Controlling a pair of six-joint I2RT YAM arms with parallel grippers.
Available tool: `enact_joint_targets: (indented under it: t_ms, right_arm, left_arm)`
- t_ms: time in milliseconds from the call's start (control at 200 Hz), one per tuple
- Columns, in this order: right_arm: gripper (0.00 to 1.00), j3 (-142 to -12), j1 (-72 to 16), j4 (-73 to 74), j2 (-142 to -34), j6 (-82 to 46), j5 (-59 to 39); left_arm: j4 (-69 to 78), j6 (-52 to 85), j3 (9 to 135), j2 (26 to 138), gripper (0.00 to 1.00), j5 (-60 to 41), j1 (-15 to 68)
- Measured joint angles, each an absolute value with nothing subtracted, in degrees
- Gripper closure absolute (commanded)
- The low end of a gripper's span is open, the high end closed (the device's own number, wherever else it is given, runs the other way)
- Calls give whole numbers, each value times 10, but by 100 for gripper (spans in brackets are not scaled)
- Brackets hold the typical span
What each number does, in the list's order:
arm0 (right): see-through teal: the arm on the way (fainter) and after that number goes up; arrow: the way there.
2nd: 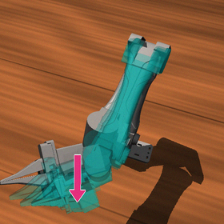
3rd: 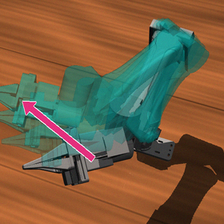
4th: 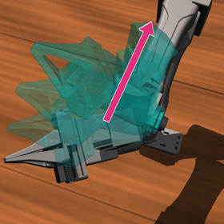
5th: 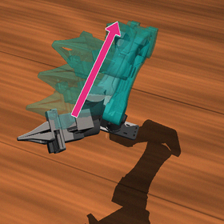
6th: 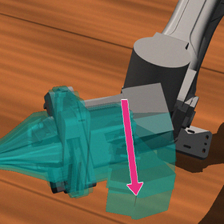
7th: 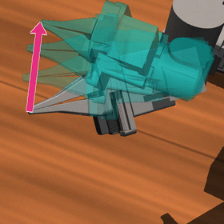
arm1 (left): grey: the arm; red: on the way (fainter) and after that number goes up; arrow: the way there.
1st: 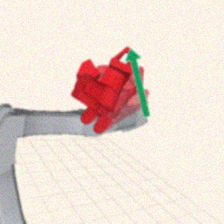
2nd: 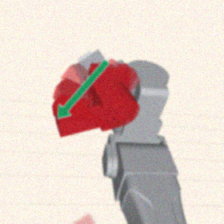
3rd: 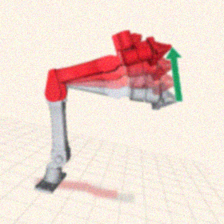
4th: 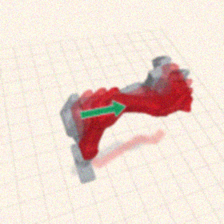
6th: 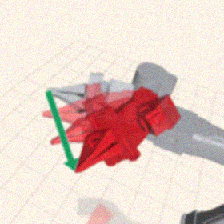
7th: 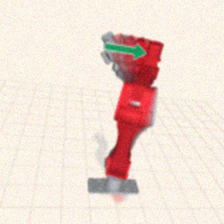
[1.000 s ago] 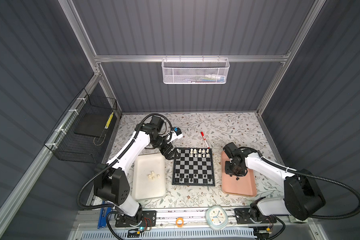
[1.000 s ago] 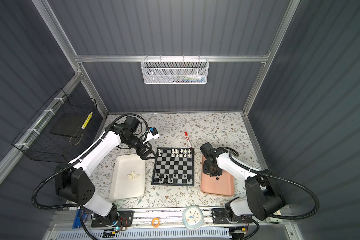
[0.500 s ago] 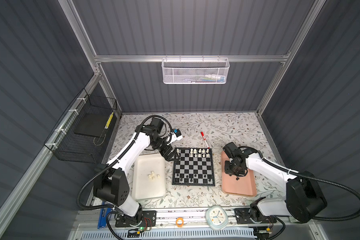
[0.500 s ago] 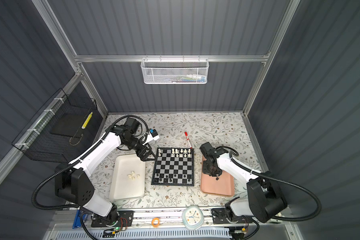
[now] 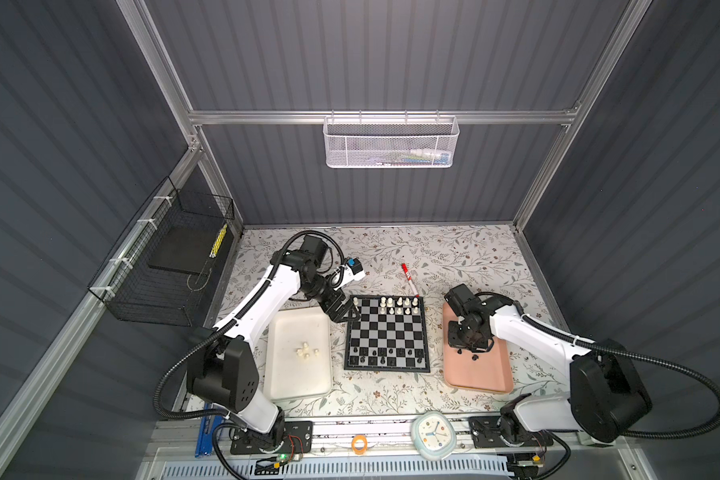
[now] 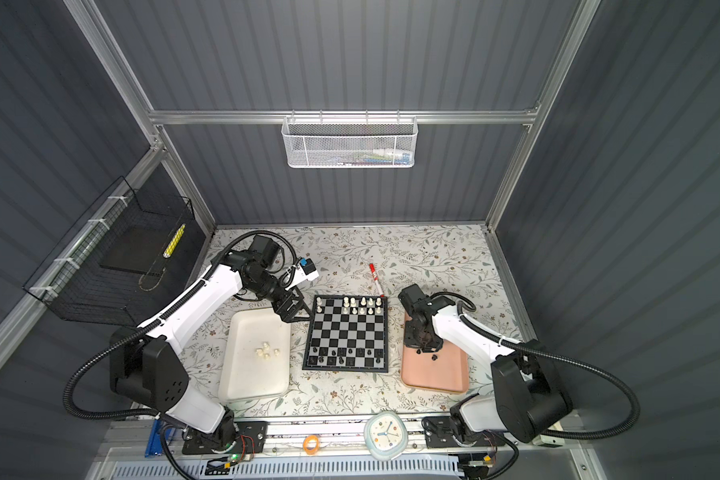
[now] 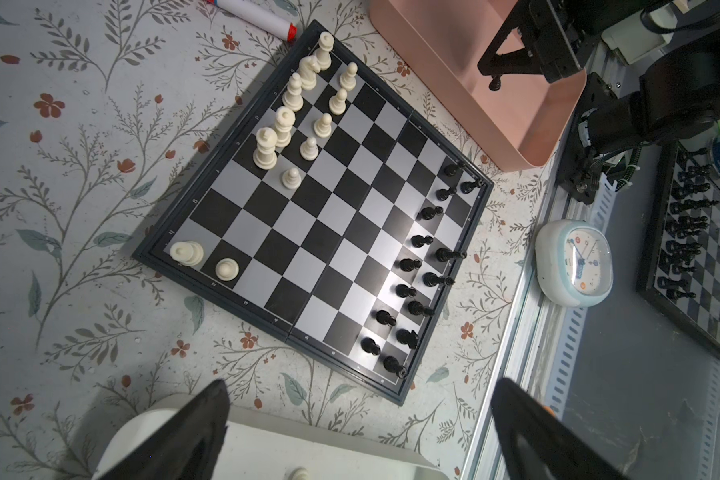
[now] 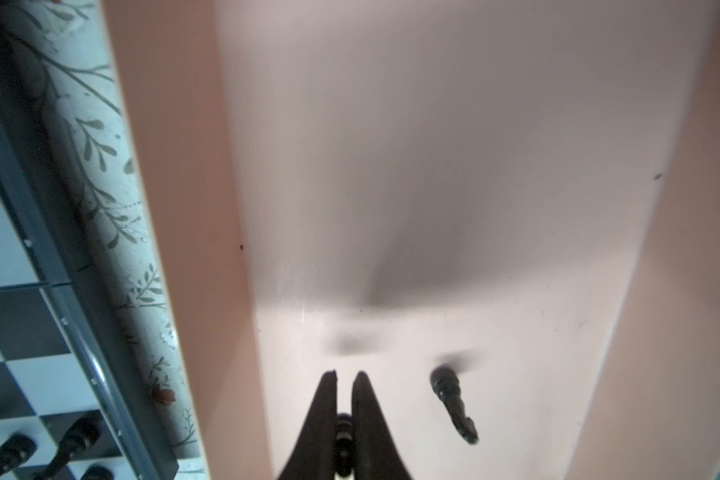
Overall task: Set up the chess pieces on the board
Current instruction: 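Lift the black piece from the pink tray with the right gripper, then carry the black piece with the right gripper over the chessboard's black rows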
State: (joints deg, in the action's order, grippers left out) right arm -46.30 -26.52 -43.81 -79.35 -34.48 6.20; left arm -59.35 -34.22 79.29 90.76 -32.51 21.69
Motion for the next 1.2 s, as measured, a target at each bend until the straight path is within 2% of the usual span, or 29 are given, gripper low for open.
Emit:
enact_joint_targets:
  t_ms: [600,1201]
  right_arm:
    - [89,-461,-291,-415,-791,-345,105]
    - [89,-463,-346,-421,-727,-372,160]
  left_arm:
    - [-591,-339,790,898,1,-325,217]
    - [-588,-339,788,886,1,-325,217]
